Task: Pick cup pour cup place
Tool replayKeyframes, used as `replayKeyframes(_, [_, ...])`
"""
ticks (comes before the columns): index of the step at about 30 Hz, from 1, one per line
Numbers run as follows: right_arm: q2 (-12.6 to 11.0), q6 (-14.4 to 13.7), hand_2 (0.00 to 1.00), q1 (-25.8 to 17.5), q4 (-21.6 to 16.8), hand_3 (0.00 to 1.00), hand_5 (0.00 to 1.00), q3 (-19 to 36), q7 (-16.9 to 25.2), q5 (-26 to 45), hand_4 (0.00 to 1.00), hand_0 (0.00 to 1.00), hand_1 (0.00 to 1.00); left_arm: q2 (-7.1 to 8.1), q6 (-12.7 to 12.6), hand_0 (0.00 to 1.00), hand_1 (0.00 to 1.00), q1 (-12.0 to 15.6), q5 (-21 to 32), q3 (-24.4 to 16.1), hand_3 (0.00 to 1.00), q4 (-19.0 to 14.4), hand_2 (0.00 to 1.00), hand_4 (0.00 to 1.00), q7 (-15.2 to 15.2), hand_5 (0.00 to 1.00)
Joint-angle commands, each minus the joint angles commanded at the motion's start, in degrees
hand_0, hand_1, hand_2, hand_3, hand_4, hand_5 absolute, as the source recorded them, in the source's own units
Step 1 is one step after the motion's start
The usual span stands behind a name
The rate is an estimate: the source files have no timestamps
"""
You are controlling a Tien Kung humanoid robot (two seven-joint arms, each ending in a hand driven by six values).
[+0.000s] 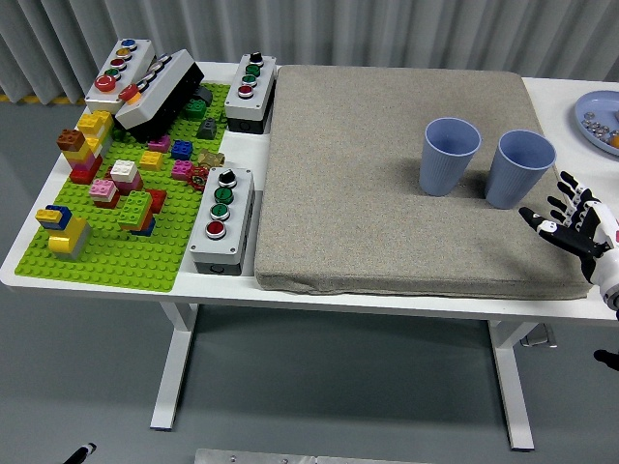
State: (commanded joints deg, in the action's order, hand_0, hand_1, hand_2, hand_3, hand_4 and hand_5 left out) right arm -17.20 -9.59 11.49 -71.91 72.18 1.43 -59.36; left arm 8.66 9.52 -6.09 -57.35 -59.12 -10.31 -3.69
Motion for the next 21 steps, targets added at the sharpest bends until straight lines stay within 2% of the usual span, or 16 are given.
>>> replayKeyframes(15, [0.2,-0.3,0.992,1.7,-0.4,0.977,0.374,3.2,-0.4,-0.9,0.873,0.964,0.92,-0.06,-0.1,0.854,0.832,-0.5,-0.5,-0.5,0.773,0.0,0.857,0.637,0.1,0.981])
replayKeyframes(17, [-0.2,-0.4,0.992,2.5,-1.1,0.977,0.374,3.7,-0.9,-1.2,0.873,0.964,0.92,0.05,-0.1,0.854,0.832,-0.5,-0.6,-0.6,0.773,0.0,0.857,0.637,0.1,0.981])
replayKeyframes(21, [-2.8,-0.7,0.99,5.2,-3.6,0.975,0.378,3.9,-2.1,-1.4,0.869,0.964,0.92,0.84,-0.1,0.853,0.833,-0.8,-0.9,-1.3,0.773,0.0,0.857,0.637,0.1,0.981])
